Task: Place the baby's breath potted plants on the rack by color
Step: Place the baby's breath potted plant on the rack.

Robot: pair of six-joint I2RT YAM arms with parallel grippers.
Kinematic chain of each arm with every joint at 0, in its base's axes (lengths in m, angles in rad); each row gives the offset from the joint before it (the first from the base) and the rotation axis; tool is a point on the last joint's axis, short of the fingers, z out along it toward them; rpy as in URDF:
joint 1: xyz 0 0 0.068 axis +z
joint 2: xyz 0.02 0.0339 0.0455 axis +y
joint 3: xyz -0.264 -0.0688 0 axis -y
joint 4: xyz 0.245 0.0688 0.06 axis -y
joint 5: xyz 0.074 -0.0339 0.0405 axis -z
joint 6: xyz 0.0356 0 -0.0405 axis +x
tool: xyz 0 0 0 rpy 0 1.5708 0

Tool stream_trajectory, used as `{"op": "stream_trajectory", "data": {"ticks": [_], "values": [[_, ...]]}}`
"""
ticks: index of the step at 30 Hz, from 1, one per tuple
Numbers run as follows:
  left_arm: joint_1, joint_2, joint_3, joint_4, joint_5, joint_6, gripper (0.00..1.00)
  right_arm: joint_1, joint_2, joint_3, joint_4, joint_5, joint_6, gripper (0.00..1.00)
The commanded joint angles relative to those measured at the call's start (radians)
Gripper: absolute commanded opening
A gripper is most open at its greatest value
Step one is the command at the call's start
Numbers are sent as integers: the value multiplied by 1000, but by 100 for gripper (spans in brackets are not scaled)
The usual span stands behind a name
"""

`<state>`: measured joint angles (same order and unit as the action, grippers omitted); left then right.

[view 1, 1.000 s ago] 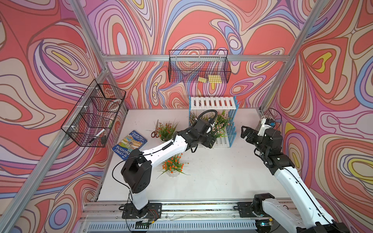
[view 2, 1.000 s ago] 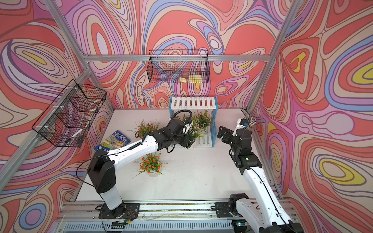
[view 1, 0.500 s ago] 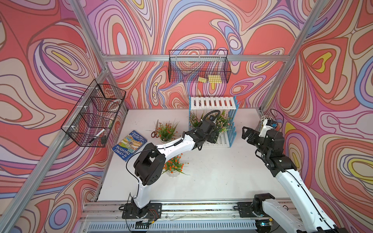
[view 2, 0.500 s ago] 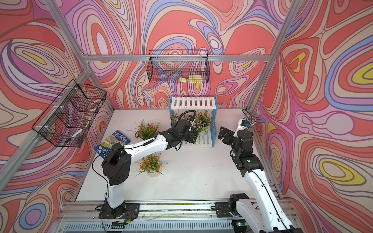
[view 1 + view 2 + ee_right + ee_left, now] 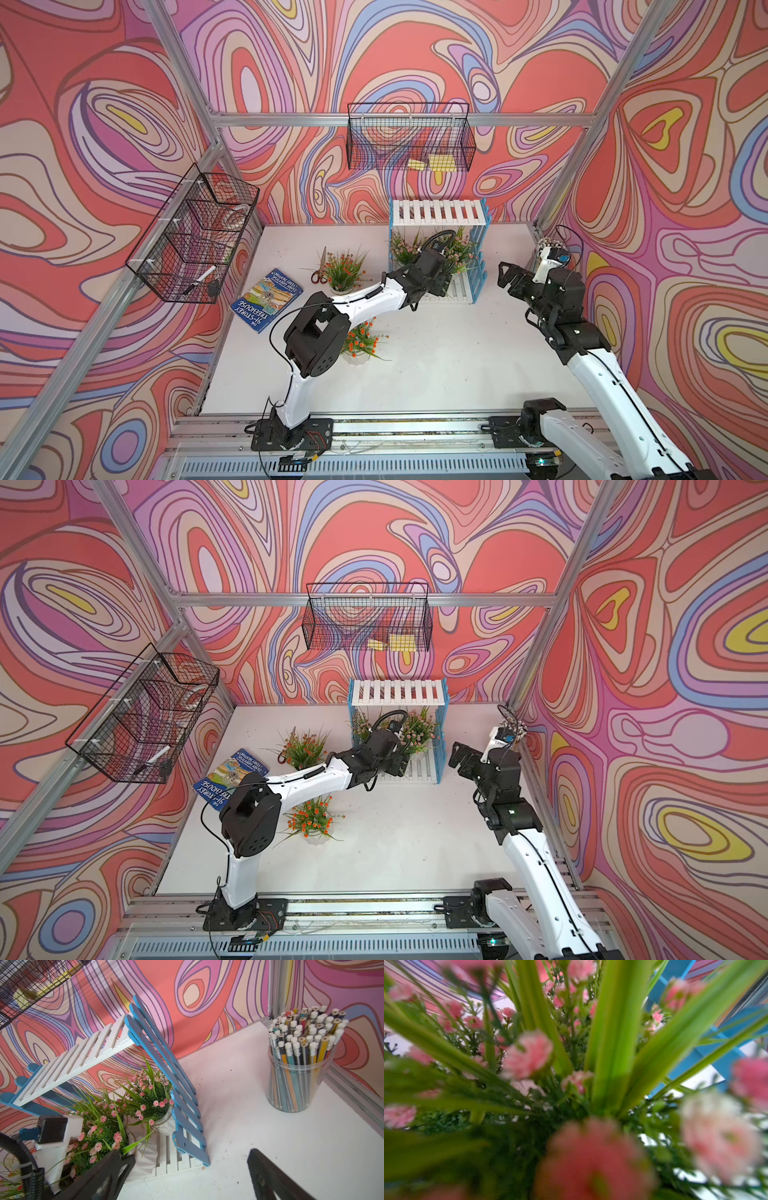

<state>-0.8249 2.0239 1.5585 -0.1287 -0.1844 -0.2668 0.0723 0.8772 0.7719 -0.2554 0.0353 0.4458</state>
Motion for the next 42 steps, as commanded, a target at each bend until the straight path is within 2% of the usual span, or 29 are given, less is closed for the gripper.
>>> {"op": "stream_trajectory", "data": {"ticks": [1, 13, 22, 34, 42], "values": [[-4, 12, 28, 82, -20, -22, 61, -6, -6, -18, 5, -5, -7, 98], [-5, 79, 48, 91, -44, -28, 64, -7, -9, -25, 11, -12, -17, 98], [-11, 114, 72, 79, -55, -31, 100, -6, -14, -30, 11, -33, -27, 98], [-14, 67, 77, 73, -25, -2, 100, -6, 2, -34, 17, -62, -28, 98], [-13, -2, 35, 129, 8, 21, 100, -6, 6, -40, 25, -66, -28, 98]]}}
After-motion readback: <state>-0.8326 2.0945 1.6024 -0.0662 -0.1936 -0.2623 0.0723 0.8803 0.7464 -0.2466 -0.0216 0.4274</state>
